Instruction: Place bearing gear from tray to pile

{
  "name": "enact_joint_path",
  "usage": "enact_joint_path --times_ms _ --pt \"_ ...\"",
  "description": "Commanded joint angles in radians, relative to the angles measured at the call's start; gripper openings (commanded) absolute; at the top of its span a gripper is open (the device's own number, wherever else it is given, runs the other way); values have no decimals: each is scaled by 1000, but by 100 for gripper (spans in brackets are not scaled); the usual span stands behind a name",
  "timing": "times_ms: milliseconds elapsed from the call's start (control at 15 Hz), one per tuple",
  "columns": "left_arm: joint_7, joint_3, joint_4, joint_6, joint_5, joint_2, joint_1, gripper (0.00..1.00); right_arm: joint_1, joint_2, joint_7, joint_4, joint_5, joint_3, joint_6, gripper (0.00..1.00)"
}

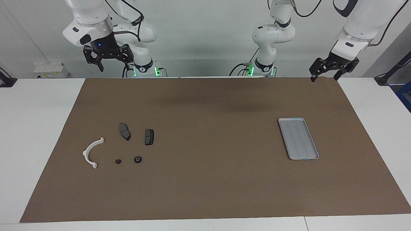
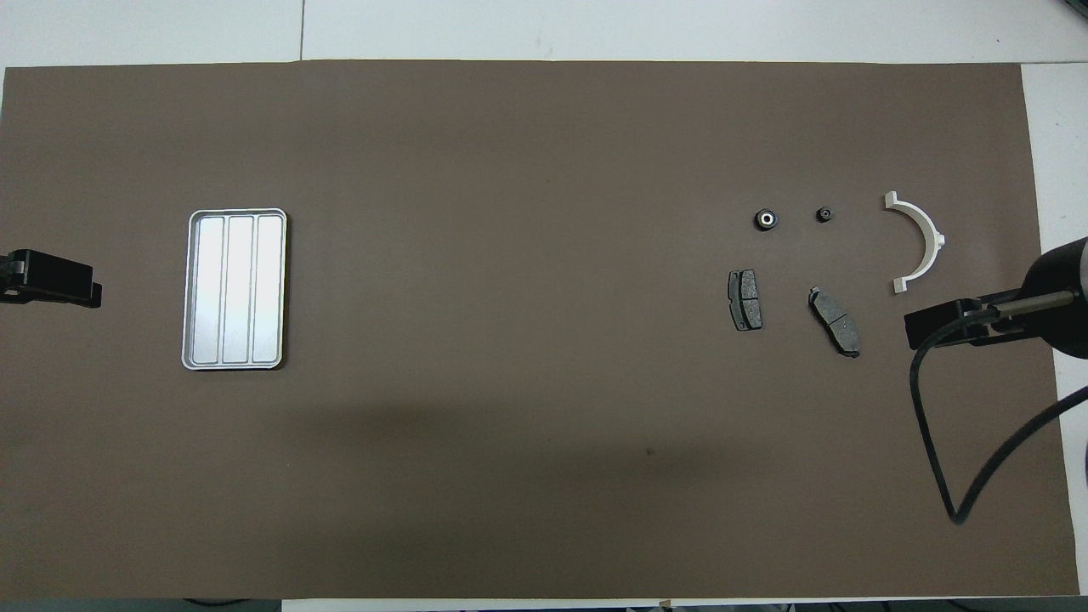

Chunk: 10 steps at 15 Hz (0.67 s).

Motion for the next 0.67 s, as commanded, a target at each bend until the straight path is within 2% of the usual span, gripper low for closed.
enact_joint_path --times_ms 0,602 --pt "13 0 -38 22 -13 -32 3 100 -2 -1 23 19 17 4 -31 100" --pt "14 0 -49 42 -13 -36 3 100 -2 -5 69 63 52 5 -22 100"
